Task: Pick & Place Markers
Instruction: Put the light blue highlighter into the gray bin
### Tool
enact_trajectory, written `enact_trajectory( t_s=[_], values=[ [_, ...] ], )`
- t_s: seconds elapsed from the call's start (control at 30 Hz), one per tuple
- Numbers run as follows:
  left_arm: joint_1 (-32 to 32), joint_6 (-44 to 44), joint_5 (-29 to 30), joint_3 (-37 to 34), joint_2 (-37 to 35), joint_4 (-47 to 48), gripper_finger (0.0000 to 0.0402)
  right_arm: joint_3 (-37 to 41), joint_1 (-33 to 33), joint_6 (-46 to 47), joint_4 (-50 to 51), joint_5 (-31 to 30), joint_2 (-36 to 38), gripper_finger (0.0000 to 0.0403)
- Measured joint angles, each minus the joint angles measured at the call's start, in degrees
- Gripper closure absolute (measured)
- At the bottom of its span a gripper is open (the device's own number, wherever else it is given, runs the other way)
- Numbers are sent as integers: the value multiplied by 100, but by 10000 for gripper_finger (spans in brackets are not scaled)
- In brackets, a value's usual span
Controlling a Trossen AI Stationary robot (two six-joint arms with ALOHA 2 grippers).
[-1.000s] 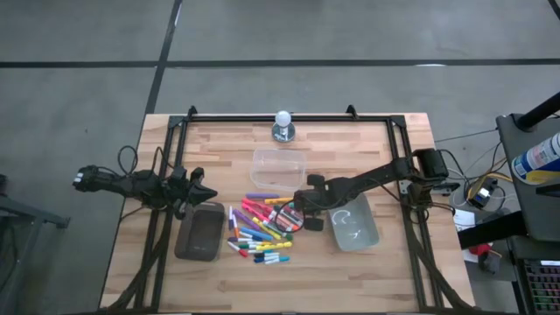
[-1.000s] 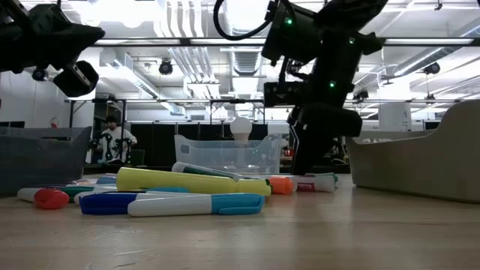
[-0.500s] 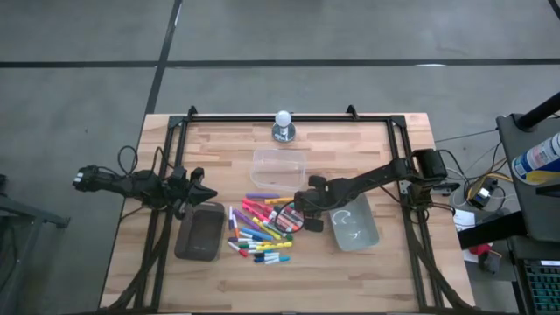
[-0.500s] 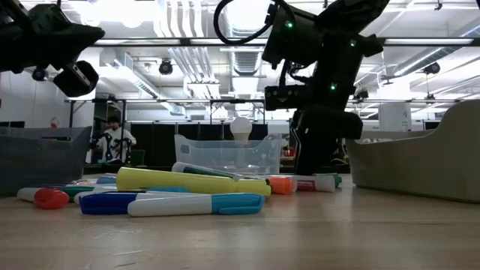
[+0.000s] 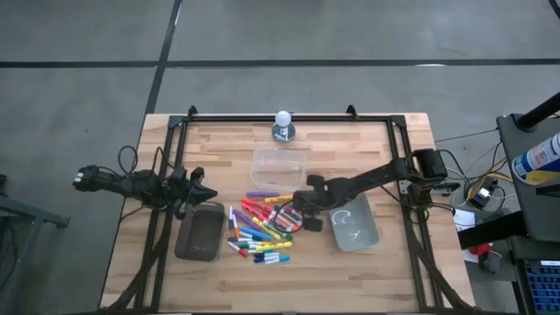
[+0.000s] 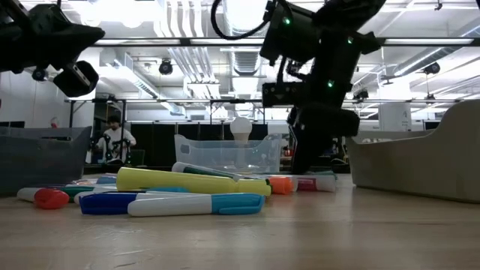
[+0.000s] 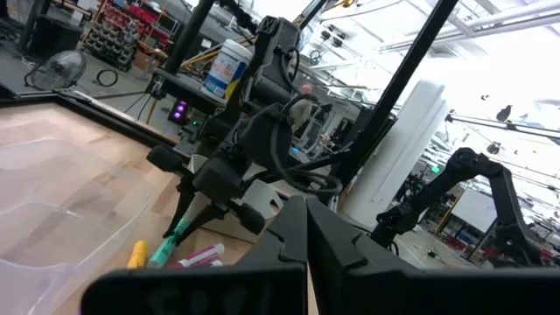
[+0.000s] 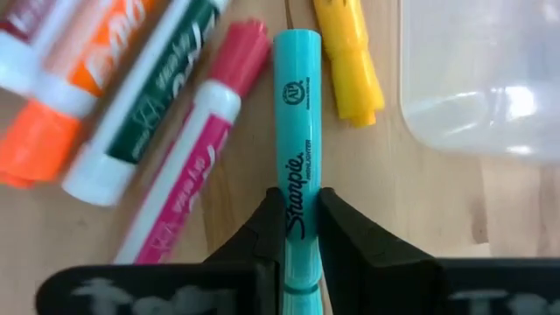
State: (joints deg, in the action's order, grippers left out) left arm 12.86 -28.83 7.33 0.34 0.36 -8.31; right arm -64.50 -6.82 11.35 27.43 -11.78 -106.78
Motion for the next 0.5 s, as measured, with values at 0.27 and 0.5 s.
enact_trajectory(
  t_s=[0.27, 0.5],
  values=[
    [2, 34, 1, 0, 0, 38, 402, -667, -40, -2, 825, -41, 30, 400],
    [2, -25, 0, 0, 0, 39, 402, -959, -51, 131, 1300, -36, 32, 397]
  ],
)
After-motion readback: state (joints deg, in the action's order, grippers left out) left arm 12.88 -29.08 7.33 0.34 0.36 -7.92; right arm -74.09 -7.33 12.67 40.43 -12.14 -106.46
